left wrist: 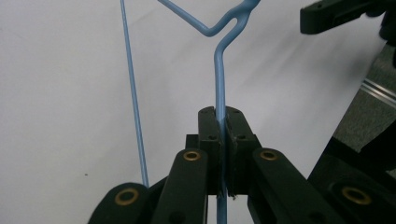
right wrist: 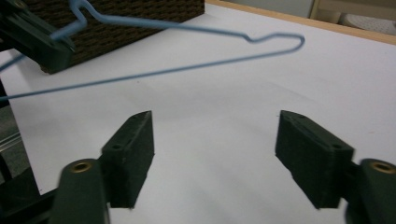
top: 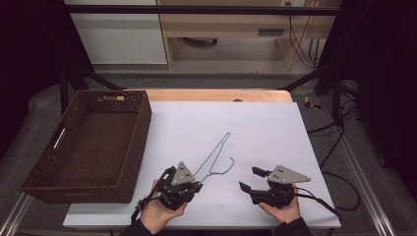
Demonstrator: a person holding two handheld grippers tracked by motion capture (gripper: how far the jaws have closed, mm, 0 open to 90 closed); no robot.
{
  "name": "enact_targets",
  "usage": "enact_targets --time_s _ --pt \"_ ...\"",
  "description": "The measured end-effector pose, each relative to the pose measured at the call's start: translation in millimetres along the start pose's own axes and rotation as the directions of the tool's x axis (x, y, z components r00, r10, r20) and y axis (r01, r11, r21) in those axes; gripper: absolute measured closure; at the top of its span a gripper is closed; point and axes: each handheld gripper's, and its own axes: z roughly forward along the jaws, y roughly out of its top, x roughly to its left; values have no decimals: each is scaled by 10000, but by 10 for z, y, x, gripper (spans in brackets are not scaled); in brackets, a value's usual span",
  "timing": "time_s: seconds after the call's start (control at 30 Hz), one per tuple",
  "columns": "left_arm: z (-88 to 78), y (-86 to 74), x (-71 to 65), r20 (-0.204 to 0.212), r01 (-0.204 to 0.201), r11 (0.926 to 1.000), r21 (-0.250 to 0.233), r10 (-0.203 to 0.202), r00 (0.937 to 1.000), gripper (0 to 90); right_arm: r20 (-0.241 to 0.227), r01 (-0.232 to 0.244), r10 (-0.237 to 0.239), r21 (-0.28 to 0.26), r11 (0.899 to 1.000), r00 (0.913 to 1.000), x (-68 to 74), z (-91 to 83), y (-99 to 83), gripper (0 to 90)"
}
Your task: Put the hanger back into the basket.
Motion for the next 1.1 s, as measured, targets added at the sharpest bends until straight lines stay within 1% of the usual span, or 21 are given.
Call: enact_targets --time_s 0.03,0.1,0.17,0.3,0.37,0.4,0.47,0.63,0.67,0.7,0.77,0.83,0.93,1.1 --pt "-24 12 10 32 55 10000 -76 -55 10000 868 45 22 -22 19 10000 10000 -11 -7 6 241" --pt "-93 54 45 39 17 9997 -247 -16 10000 868 182 -63 63 -32 10000 9998 -34 -27 19 185" --pt "-145 87 71 76 -23 9993 -362 26 10000 868 349 -387 389 -70 9992 9986 -94 -67 28 133" --pt "-275 164 128 62 -54 9982 -600 58 10000 868 919 -595 600 -73 9982 9940 -206 -157 39 44" --pt "-343 204 155 52 -72 9974 -720 76 10000 868 1169 -547 538 47 9985 9917 -241 -190 46 39" --pt "-386 228 171 60 -76 9967 -810 81 9999 868 1193 -500 498 -17 9987 9916 -258 -207 47 39" --pt "-446 268 198 80 -75 9957 -921 82 9999 868 1205 -676 692 -170 9976 9903 -310 -245 39 40" --pt "-570 377 283 50 -203 9938 -1094 210 9998 869 1286 -848 865 -191 9962 9879 -389 -308 20 45" --pt "-596 402 308 37 -233 9933 -1129 239 9997 868 1354 -748 763 -161 9971 9878 -396 -316 19 47" --pt "-625 429 337 47 -251 9934 -1121 257 9997 868 1327 -724 736 -140 9973 9884 -401 -320 19 46" --pt "-693 495 408 42 -231 9922 -1224 238 9997 868 1326 -760 768 -115 9970 9882 -405 -319 18 46" --pt "-742 535 457 -54 -252 9914 -1287 247 9997 868 1278 -758 763 -94 9971 9889 -423 -321 8 46" --pt "-827 596 553 -203 -255 9905 -1348 230 9995 869 1355 -877 882 -94 9961 9868 -447 -335 -4 44" --pt "-927 655 691 -441 -238 9904 -1362 180 9989 868 1376 -880 889 -127 9960 9865 -469 -357 -5 43"
